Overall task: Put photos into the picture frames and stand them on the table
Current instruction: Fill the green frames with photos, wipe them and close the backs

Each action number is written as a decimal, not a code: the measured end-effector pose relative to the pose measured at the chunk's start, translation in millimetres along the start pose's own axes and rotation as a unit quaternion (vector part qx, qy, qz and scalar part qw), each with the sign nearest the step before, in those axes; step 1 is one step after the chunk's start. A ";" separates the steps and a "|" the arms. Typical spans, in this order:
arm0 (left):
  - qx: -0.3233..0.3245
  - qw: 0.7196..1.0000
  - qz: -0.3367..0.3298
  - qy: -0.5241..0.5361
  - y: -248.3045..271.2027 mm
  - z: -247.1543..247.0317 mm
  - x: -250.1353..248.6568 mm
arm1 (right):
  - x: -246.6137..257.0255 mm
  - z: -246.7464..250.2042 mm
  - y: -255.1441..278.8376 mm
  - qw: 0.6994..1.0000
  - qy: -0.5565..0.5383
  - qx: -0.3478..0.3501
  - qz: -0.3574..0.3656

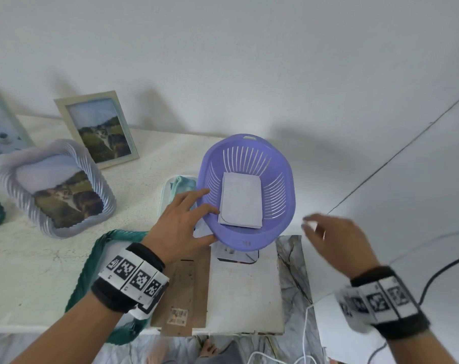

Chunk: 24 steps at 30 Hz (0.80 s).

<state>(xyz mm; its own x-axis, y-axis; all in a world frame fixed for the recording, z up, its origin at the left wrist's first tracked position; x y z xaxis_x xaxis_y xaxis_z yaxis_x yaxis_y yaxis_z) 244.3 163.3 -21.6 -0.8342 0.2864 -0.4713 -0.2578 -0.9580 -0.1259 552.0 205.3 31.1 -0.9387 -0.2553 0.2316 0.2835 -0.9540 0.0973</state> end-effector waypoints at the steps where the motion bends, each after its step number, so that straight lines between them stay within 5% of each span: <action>1: 0.000 1.000 -0.001 0.011 1.0 -0.7 0.0 | 6.1 21.5 -11.8 0.999 -0.011 -0.049 0.011; 3: 0.001 1.000 -0.003 0.029 3.2 -3.0 0.3 | 28.3 54.5 -39.7 0.993 -0.029 -0.098 0.053; 6: 0.009 0.999 0.000 0.043 5.6 -5.8 0.5 | 75.3 68.4 -90.5 0.990 -0.011 -0.067 0.121; 10: 0.016 0.998 0.012 0.052 5.3 -3.6 -1.2 | 130.7 31.1 -165.2 0.978 0.118 0.098 0.141; 16: 0.017 0.999 0.007 0.049 5.3 -1.5 -1.5 | 136.8 -43.6 -201.2 0.897 0.335 0.259 0.129; 21: 0.019 0.998 0.011 0.054 6.1 -3.3 0.0 | 132.5 -55.2 -200.7 0.881 0.384 0.228 0.155; 24: 0.021 0.998 0.007 0.059 6.1 -2.4 1.0 | 132.2 -50.3 -205.0 0.921 0.323 0.171 0.132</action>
<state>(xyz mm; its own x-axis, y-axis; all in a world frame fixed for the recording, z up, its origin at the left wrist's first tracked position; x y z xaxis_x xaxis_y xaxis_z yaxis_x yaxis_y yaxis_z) 243.1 157.7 -25.0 -0.7756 0.2675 -0.5718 -0.2690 -0.9595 -0.0839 359.8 359.3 -7.0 -0.7175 -0.6171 -0.3230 0.4599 -0.7681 0.4456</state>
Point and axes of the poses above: each hand's wrist, its own y-axis away from the middle knuckle, its own z-axis out of the back of the hand, x = y × z, the point moved 3 cm from there along -y, towards the middle knuckle, and after that the axes turned 4 degrees about x, right-handed, at the moved point
